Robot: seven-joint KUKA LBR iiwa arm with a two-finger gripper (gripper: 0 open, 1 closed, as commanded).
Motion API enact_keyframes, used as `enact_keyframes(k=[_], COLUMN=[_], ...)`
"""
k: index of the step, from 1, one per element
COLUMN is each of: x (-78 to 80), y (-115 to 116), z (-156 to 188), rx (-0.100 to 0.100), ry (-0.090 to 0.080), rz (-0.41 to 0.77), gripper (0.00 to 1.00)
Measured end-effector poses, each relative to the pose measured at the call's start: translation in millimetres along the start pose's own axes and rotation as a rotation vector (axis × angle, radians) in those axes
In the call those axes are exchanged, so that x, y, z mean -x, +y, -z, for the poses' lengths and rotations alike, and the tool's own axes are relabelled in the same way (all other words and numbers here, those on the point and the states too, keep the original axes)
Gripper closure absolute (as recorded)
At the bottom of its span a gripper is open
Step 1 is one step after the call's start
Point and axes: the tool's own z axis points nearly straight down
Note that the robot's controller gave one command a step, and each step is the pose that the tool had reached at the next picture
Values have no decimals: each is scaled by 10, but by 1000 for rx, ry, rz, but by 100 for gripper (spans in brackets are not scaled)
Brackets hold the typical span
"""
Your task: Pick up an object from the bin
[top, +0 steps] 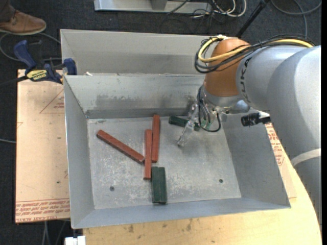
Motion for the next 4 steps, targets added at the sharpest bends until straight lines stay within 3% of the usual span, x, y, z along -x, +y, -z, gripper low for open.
enact_keyframes(k=[1, 2, 3, 4], x=[-7, 7, 13, 14], y=[-1, 16, 24, 31], z=[2, 16, 244, 252], rx=[0, 4, 5, 3], ry=[-3, -11, -13, -11], rz=[2, 4, 6, 8], gripper=[0, 100, 100, 100])
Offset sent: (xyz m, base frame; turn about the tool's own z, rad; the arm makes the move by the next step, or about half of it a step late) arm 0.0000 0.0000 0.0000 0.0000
